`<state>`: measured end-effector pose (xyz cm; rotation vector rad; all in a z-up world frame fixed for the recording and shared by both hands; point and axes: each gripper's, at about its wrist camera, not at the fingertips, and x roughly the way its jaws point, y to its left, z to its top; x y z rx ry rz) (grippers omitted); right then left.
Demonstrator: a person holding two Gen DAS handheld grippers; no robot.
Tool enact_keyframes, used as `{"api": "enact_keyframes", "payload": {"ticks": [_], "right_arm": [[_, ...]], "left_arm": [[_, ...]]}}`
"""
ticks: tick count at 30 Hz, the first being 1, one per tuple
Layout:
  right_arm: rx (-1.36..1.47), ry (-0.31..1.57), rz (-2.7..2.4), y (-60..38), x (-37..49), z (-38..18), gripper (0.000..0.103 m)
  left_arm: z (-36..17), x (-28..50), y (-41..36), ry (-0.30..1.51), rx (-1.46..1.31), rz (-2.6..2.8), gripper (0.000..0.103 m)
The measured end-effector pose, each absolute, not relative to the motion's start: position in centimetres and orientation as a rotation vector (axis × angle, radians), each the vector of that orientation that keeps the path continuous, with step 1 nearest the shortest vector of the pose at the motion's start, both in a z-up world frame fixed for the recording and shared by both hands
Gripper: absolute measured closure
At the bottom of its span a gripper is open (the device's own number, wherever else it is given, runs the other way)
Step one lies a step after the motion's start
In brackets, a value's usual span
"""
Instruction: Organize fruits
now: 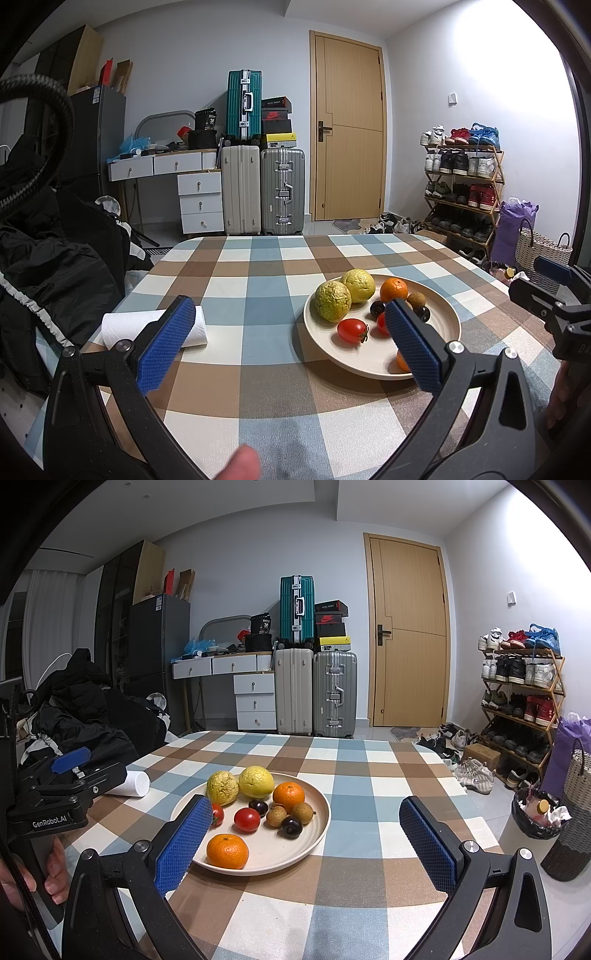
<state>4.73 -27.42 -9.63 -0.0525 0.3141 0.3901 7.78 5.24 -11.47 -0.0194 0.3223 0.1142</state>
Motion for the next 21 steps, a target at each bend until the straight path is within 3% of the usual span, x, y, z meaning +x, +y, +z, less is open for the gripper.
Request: {"api": "enact_keyframes", "payload": {"ticks": [21], "right_arm": [[-0.052,0.314,0.390,-27.41,4.73,-9.62,0.000]], "left_arm": [[-11.47,7.78,5.26,0.322,-0.021,0.117,0.001]]}}
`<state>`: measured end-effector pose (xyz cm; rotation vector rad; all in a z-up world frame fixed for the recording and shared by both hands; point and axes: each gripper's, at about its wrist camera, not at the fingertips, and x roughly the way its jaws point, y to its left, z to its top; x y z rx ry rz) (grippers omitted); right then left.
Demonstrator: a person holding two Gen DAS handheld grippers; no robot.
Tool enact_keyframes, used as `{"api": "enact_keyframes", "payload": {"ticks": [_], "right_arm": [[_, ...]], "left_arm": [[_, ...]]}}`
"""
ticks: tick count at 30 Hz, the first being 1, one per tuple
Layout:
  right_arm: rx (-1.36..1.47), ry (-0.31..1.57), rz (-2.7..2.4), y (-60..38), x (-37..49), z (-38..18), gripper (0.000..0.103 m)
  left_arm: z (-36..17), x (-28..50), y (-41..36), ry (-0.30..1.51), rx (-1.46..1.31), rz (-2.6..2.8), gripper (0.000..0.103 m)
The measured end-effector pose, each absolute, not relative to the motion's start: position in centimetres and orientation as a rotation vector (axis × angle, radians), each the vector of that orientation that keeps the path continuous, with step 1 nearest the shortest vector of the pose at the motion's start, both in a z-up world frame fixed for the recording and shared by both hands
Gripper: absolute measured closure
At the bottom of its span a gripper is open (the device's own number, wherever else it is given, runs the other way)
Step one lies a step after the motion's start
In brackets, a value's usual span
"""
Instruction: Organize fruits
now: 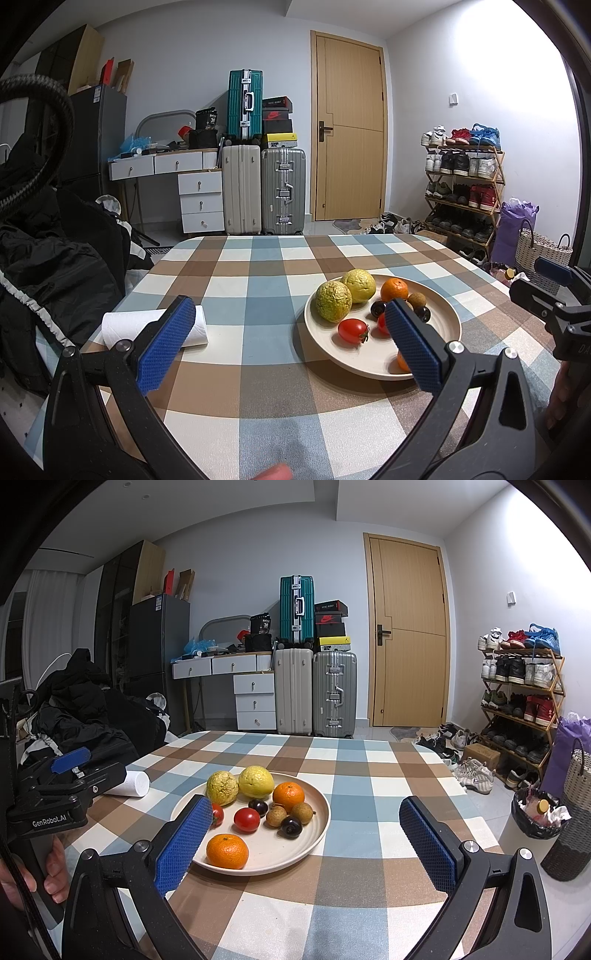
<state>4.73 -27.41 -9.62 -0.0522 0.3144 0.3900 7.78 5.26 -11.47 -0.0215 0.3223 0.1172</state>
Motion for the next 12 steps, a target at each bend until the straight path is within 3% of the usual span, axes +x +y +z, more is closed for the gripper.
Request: {"api": "enact_keyframes", "payload": {"ticks": [12], "right_arm": [[-0.052,0.315,0.390,-27.41,4.73,-9.62,0.000]], "left_arm": [[-11.37,7.68,5.32,0.323,-0.023,0.116,0.001]]}}
